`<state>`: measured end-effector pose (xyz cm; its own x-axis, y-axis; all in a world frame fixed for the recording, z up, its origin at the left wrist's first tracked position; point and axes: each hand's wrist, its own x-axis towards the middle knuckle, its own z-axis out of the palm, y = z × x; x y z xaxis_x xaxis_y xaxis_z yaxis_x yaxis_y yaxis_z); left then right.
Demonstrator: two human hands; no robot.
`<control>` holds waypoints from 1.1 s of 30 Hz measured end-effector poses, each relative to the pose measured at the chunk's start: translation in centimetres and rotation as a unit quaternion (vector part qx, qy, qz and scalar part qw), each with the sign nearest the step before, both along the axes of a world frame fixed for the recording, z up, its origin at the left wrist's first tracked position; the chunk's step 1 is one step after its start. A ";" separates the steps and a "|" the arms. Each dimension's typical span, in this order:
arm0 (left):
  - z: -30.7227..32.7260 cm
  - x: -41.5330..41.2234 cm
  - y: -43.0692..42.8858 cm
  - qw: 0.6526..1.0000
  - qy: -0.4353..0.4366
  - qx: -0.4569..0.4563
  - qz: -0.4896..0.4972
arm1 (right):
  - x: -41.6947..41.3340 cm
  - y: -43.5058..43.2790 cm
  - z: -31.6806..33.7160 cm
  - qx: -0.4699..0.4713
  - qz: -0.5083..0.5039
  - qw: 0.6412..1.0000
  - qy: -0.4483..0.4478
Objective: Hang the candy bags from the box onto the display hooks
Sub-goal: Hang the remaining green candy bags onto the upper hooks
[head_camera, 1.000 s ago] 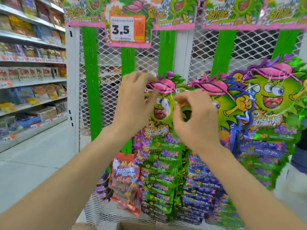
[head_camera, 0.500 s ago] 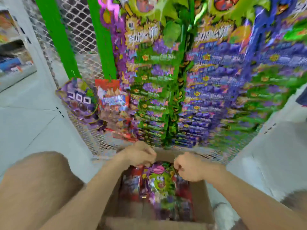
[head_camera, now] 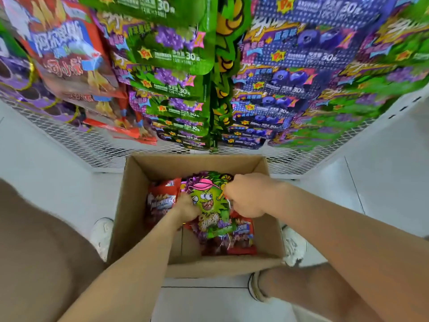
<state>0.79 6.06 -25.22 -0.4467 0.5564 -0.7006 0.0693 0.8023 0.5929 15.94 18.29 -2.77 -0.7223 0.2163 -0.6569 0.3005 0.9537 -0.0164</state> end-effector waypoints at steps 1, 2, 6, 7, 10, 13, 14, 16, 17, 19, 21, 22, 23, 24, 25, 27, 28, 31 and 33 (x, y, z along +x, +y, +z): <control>1.0 0.3 -0.1 0.999 -0.008 0.016 0.030 | -0.2 0.1 0.0 0.000 0.001 1.000 -0.002; 1.7 0.4 0.0 0.997 -0.022 0.029 0.064 | -0.3 0.1 -0.1 -0.001 0.003 1.000 -0.008; 3.0 0.6 0.5 0.979 -0.078 0.056 0.179 | -0.5 0.3 0.5 0.006 -0.004 1.000 -0.027; 3.1 0.6 0.6 0.972 -0.106 0.064 0.202 | -0.6 0.3 0.8 0.011 -0.006 0.999 -0.031; 3.9 1.2 0.6 0.963 -0.128 0.078 0.224 | -0.6 0.1 1.7 0.012 -0.011 0.999 -0.028; 4.4 2.0 0.6 0.962 -0.163 0.083 0.201 | -0.6 -0.4 2.5 0.012 -0.019 1.000 -0.003; 4.7 2.2 0.7 0.961 -0.179 0.083 0.195 | -0.5 -0.6 2.8 0.009 -0.021 1.000 0.006; 5.4 2.4 1.1 0.972 -0.167 0.068 0.153 | -0.2 -0.9 3.5 0.001 -0.024 0.999 0.023; 6.0 2.7 1.4 0.980 -0.147 0.059 0.117 | 0.0 -1.0 3.8 -0.003 -0.028 0.999 0.031; 6.8 3.1 1.8 0.992 -0.105 0.042 0.064 | 0.6 -0.9 4.1 -0.009 -0.037 0.998 0.042; 7.1 3.4 2.4 0.996 -0.057 0.045 0.051 | 1.2 -0.5 4.0 -0.014 -0.044 0.998 0.043; 6.9 3.4 2.6 0.997 -0.027 0.061 0.049 | 1.5 -0.3 3.8 -0.015 -0.049 0.998 0.035; 6.9 3.4 2.6 0.996 -0.009 0.075 0.050 | 1.8 -0.1 3.6 -0.013 -0.052 0.998 0.026; 6.9 3.1 2.6 0.995 -0.007 0.084 0.051 | 1.9 0.2 3.5 -0.007 -0.055 0.998 0.015; 7.7 2.7 2.4 0.994 -0.022 0.094 0.056 | 2.0 0.4 3.5 -0.001 -0.057 0.998 0.006; 9.3 1.9 1.8 0.985 -0.081 0.129 0.082 | 2.1 0.9 3.7 0.010 -0.065 0.998 0.001; 10.4 1.3 1.6 0.981 -0.100 0.148 0.082 | 1.9 1.2 3.9 0.021 -0.074 0.997 0.009; 14.1 -0.3 0.8 0.982 -0.077 0.171 0.015 | 1.5 2.1 4.7 0.039 -0.109 0.992 0.050; 17.3 -1.1 0.2 0.980 -0.057 0.188 -0.036 | 1.3 2.6 5.6 0.025 -0.137 0.988 0.072</control>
<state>-0.31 6.26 -7.91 -0.3267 0.8118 -0.4839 0.0342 0.5218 0.8524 17.23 20.92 2.78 -0.7172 0.4458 -0.5356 0.5450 0.8378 -0.0324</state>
